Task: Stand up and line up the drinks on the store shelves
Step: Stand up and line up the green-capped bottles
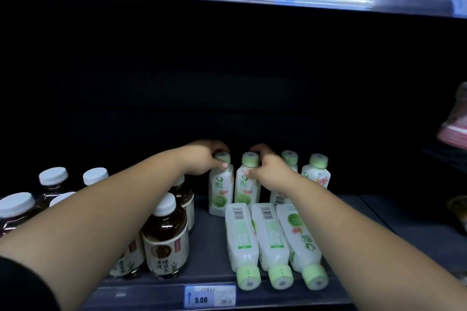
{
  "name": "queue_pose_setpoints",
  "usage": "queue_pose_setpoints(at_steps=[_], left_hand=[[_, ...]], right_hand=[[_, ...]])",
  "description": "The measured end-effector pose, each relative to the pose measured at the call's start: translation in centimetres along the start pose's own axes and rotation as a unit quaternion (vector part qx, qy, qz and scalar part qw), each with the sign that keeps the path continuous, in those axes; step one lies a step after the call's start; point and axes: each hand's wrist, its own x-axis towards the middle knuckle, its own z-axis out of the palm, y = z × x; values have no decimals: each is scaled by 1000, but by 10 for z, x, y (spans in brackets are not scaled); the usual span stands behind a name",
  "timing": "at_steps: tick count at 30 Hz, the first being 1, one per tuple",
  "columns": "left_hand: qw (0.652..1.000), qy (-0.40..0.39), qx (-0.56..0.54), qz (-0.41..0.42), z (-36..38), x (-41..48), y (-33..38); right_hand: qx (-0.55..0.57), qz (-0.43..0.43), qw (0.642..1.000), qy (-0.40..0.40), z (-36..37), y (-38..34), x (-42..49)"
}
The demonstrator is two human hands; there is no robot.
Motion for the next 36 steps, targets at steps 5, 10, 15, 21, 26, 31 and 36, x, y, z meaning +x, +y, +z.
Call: queue_pose_setpoints(at_steps=[5,10,15,21,26,31,36], left_hand=[[1000,-4,15,-13,-3,0,0],[1000,-6,-15,-6,-3,-5,2],[1000,9,-24,-7,-1,-11,2],[1000,12,1,-10,0,-14,6],[1000,20,24,2,6,-15,14],[999,46,17,21,5,-18,28],[994,87,24,65,11,-40,53]], right_hand=[[-9,-11,999,-49,-8,2,1],[-18,-22,992,-121,-13,1,5],[-10,-29,992,-126,-12,2,3],[-10,-29,994,-106,-7,4,0],[21,-30,995,-96,-5,11,-9],[91,-24,991,-91,-18,15,-30],[94,-42,993,-63,-34,24,-60]])
